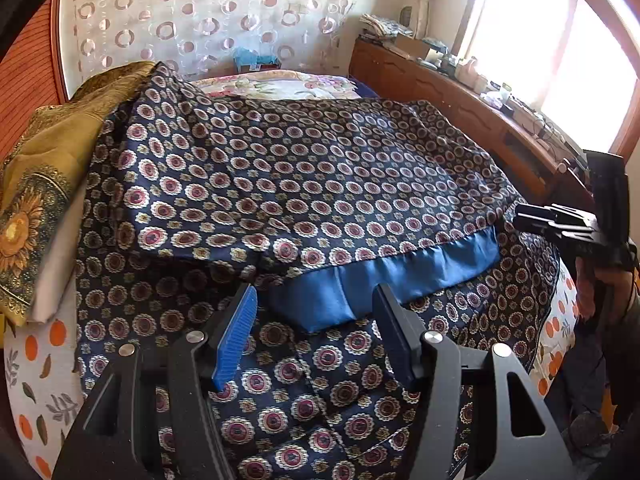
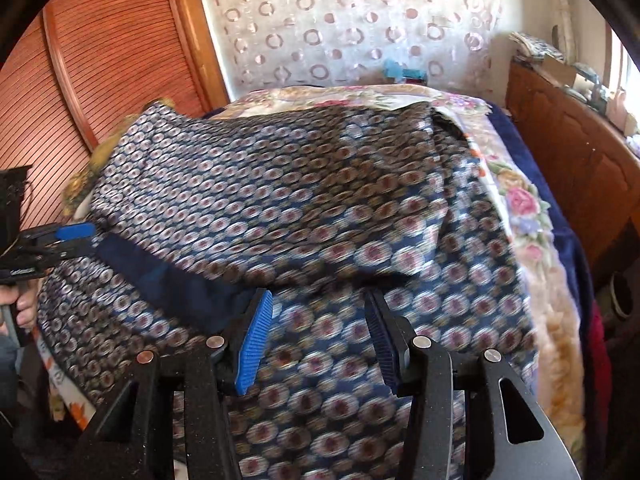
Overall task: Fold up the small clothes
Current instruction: 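Grasp the robe's blue satin hem with both tools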
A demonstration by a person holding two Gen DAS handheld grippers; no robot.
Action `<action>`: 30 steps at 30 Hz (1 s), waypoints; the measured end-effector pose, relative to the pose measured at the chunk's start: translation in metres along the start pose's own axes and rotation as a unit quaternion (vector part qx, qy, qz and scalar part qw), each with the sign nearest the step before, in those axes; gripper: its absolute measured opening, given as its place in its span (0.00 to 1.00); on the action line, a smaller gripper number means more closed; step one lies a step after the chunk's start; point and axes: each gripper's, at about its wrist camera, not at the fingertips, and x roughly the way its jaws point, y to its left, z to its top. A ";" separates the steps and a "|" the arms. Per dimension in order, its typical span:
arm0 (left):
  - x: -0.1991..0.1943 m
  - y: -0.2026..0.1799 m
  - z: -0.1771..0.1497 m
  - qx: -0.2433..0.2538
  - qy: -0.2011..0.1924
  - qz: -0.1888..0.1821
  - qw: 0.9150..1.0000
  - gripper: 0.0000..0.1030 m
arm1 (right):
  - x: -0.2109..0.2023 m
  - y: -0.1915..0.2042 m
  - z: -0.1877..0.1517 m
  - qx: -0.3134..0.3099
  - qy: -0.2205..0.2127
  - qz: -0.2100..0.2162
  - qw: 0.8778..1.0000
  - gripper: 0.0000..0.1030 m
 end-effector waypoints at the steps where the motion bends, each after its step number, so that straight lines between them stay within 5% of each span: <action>1: 0.001 -0.001 0.000 -0.001 0.001 0.000 1.000 0.59 | 0.000 0.006 -0.002 -0.003 0.001 0.008 1.000 0.48; 10: 0.016 0.000 -0.008 -0.008 0.021 0.002 1.000 0.59 | 0.012 0.040 -0.001 -0.039 0.010 0.043 0.998 0.48; 15: 0.014 0.000 -0.012 -0.004 0.009 0.003 1.000 0.59 | 0.003 0.025 0.001 -0.048 0.004 0.000 0.999 0.48; 20: 0.014 0.000 -0.011 -0.009 0.006 0.006 1.000 0.59 | -0.016 0.003 -0.004 -0.003 -0.003 0.006 1.000 0.48; 27: 0.019 -0.001 -0.005 -0.015 0.008 0.004 1.000 0.59 | -0.003 0.038 -0.002 -0.019 -0.002 0.079 0.997 0.48; 30: 0.022 0.001 -0.002 -0.019 0.008 0.008 1.000 0.59 | 0.018 0.051 0.000 -0.030 0.023 0.074 0.997 0.48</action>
